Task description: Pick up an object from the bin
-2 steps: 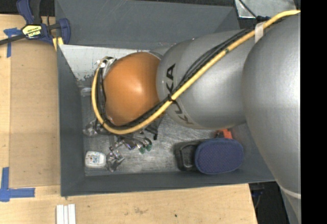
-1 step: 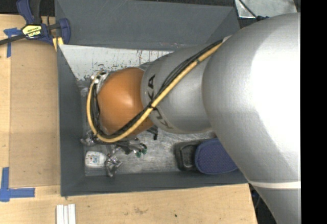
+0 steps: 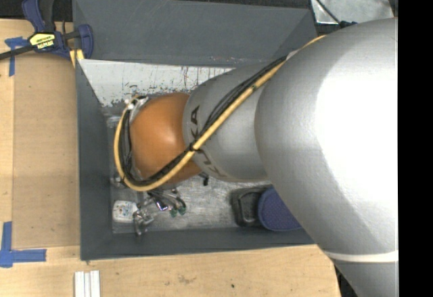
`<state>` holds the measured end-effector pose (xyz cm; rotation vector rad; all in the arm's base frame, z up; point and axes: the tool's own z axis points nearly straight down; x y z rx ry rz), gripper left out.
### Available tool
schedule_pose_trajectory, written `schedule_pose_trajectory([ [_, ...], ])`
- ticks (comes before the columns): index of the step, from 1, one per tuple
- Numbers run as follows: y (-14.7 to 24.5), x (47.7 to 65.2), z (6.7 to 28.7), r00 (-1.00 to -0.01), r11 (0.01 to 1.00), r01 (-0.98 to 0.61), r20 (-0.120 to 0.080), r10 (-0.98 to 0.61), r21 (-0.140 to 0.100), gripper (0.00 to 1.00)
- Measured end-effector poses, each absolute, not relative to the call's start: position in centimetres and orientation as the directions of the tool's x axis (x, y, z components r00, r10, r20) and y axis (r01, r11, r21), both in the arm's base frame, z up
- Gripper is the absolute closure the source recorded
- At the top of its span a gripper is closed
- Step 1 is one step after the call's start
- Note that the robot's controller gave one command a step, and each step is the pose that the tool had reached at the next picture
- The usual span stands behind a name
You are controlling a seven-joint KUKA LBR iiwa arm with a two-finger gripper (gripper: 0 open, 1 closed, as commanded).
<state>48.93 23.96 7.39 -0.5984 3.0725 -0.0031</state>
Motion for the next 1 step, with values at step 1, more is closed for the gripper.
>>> schedule_pose_trajectory([
  [1,24.24,48.93,7.50,-0.927,0.927,-0.374,-0.015,-0.374,0.001,1.00],
])
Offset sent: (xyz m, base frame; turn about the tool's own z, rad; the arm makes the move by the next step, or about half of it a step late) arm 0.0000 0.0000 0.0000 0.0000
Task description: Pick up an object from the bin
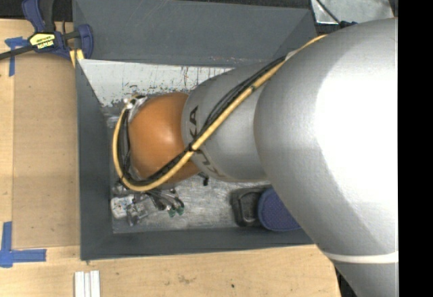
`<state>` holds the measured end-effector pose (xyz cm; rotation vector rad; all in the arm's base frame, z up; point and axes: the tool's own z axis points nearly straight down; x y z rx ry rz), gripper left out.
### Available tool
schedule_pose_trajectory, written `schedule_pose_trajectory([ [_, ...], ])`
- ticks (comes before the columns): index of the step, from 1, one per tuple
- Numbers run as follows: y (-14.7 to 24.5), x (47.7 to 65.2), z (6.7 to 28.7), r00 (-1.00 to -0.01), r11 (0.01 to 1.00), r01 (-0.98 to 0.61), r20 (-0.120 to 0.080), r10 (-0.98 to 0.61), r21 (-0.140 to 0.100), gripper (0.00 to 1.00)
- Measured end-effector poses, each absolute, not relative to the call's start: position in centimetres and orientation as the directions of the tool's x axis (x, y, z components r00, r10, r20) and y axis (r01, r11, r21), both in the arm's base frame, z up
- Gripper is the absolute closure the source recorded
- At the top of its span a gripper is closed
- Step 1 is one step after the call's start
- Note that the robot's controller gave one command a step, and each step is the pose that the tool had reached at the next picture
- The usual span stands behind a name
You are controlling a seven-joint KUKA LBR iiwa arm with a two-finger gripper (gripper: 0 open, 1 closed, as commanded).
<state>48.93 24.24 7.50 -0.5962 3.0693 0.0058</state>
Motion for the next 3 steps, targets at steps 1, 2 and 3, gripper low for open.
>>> schedule_pose_trajectory([
  [1,24.3,49.0,8.1,-0.927,0.927,-0.374,-0.005,-0.374,0.001,1.00],
  [2,24.3,49.2,14.1,-0.928,0.928,-0.374,-0.009,-0.374,0.000,1.00],
  [3,24.4,49.4,17.0,-0.928,0.928,-0.373,-0.007,-0.373,0.000,1.00],
])
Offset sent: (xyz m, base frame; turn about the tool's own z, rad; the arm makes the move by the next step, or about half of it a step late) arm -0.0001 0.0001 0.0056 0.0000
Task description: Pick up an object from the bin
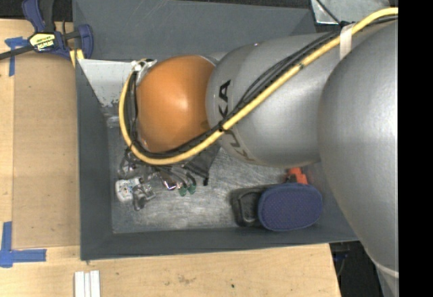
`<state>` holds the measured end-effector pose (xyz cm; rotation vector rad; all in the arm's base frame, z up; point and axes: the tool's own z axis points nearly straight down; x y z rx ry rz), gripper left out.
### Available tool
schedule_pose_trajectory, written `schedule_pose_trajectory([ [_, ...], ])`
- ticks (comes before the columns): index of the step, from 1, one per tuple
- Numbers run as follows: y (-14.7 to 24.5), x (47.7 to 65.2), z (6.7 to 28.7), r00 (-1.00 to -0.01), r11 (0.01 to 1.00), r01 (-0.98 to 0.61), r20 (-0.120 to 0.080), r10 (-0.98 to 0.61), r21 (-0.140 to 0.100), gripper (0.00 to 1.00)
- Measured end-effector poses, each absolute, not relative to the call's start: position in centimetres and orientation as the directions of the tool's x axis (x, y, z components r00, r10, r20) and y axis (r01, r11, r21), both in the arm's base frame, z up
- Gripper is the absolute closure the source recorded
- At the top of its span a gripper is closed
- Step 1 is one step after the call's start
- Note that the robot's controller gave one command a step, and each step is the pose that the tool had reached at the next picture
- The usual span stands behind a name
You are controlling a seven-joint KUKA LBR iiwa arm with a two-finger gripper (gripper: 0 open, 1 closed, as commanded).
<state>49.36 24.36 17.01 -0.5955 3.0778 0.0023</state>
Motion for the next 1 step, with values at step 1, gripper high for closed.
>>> schedule_pose_trajectory([
  [1,24.41,49.47,17.81,-0.928,0.928,-0.372,-0.006,-0.372,0.000,1.00],
])
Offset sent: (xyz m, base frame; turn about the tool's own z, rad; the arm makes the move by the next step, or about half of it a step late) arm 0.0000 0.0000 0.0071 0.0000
